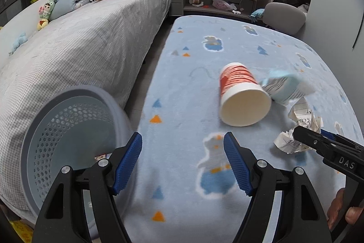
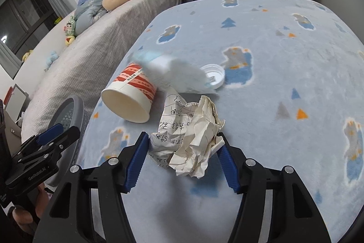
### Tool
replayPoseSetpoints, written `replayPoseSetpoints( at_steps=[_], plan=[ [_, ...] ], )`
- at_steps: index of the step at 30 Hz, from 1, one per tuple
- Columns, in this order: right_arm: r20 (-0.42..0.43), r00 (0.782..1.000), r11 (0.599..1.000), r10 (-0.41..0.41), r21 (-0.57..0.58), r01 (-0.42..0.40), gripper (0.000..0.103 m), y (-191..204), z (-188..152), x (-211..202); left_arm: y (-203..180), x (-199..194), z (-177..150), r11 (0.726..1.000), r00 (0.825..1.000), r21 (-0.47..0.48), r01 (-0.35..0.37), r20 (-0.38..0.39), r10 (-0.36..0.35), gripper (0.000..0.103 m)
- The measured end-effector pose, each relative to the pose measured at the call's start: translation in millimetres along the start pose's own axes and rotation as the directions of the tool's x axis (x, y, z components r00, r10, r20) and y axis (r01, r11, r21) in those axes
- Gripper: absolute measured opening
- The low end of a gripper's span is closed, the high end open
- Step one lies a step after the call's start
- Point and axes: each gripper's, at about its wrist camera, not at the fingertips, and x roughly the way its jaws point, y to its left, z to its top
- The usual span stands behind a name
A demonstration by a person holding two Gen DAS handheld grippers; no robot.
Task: Collect trash
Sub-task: 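Lower the right gripper onto the crumpled white paper and close, then grasp the red-and-white paper cup rim with the left gripper while the right holds the paper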
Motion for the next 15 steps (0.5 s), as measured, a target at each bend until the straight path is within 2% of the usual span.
replayPoseSetpoints(
  at_steps=[9,15],
  plan=[
    [0.017,1.000,0.999,0.005,0.044,-0.006,0.059,-30.1,-1.3,-15.4,-34.1,15.3,6.2,0.999,1.000,0.022,0.027,-0.015,-0.027,0.071],
    [0.032,0.999,0.997,0.022,0.067,-0.025,0.059,-43.7,-0.2,-21.3,-44.5,30.6,8.0,1.000,1.000,0.018,0.013,-0.017,-0.013,0.071]
  ],
)
